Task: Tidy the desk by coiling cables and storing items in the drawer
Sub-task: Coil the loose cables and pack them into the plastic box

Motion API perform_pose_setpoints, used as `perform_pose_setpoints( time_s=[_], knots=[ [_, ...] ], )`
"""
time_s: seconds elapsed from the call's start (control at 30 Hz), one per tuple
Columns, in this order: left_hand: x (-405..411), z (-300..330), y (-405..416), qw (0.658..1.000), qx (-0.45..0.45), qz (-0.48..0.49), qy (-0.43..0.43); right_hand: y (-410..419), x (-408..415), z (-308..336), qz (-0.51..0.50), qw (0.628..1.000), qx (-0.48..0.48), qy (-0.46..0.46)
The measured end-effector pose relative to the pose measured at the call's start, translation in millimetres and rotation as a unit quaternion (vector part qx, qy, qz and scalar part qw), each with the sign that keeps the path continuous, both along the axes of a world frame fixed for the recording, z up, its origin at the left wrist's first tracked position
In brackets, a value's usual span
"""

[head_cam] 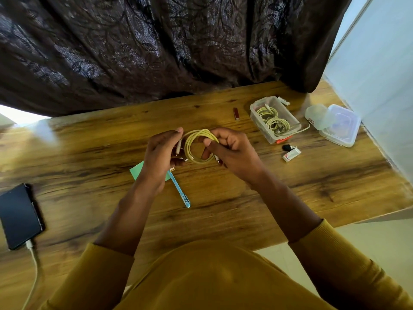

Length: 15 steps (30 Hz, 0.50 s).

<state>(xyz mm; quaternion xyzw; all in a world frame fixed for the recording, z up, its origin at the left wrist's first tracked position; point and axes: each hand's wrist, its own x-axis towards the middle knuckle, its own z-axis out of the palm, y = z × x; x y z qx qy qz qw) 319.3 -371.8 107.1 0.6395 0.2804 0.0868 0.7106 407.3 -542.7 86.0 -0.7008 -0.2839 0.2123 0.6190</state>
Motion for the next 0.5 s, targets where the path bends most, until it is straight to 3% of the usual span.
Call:
perform_pose_setpoints(
  time_s=[0.13,0.3,0.5],
  knots=[
    [-2,0,6,1.000,0.004,0.000,-0.018,-2,2,-3,-0.002,1.000,-0.026,-0.013],
    [-4,5,7,0.998,0.051,-0.020,-0.030,-6,6,-8,-0.027,0.990,-0.092,-0.102],
    [-3,13,4,0.997,-0.057,-0.044,-0.002,-4,7,-8,-0.075,0.965,-0.158,-0.195]
  ],
)
